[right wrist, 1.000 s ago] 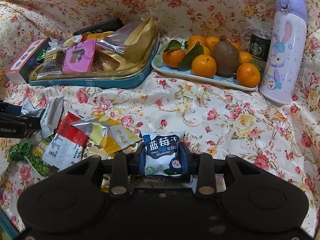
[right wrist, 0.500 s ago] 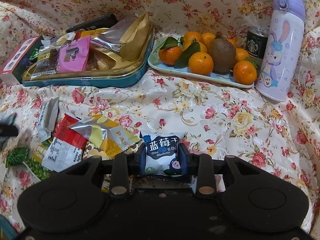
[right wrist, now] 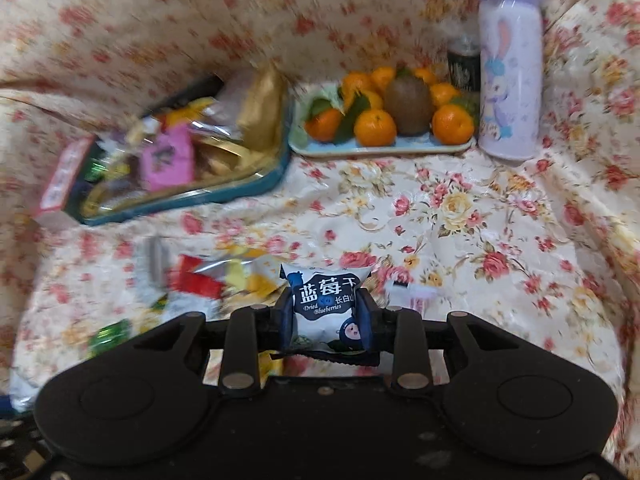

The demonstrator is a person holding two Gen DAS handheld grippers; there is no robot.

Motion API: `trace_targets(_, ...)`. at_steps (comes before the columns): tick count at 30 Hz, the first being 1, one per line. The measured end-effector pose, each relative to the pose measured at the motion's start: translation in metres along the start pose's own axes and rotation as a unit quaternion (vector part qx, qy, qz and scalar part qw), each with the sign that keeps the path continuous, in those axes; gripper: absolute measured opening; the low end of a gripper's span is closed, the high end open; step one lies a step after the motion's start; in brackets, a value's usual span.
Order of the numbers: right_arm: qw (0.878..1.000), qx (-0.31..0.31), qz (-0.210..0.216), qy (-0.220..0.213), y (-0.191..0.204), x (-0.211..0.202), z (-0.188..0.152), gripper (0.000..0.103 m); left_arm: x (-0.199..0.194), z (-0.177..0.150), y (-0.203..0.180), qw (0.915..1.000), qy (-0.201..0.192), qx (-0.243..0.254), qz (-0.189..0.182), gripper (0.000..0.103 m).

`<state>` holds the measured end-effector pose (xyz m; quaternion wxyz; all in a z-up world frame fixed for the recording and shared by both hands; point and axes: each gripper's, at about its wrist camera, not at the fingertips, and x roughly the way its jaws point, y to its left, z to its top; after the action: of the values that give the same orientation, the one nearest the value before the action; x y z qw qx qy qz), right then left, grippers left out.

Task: Organize snacks
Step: 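Lift the white-green bag with the left gripper while the right carries the blueberry packet to the tray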

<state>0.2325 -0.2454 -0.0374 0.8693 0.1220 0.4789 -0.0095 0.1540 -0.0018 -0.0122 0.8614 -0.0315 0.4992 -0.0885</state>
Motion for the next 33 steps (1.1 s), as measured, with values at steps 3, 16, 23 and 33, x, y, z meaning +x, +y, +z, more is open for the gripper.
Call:
trace_targets(3, 0.999, 0.007, 0.027, -0.024, 0.002, -0.035, -0.018, 0.033, -0.013, -0.013, -0.002, 1.0000, -0.010, 0.001, 0.001, 0.051)
trace_targets(16, 0.993, 0.024, 0.090, -0.072, 0.020, -0.170, -0.144, 0.033, -0.065, -0.083, -0.009, 0.9994, -0.032, 0.012, 0.005, 0.051)
trace_targets(23, 0.996, -0.017, 0.068, -0.053, 0.038, -0.185, -0.191, 0.033, -0.059, -0.115, -0.010, 0.9999, 0.003, 0.014, 0.002, 0.051)
trace_targets(33, 0.997, -0.040, 0.059, -0.003, 0.045, -0.185, -0.230, 0.034, -0.054, -0.142, -0.007, 0.9994, 0.033, 0.003, 0.014, 0.052)
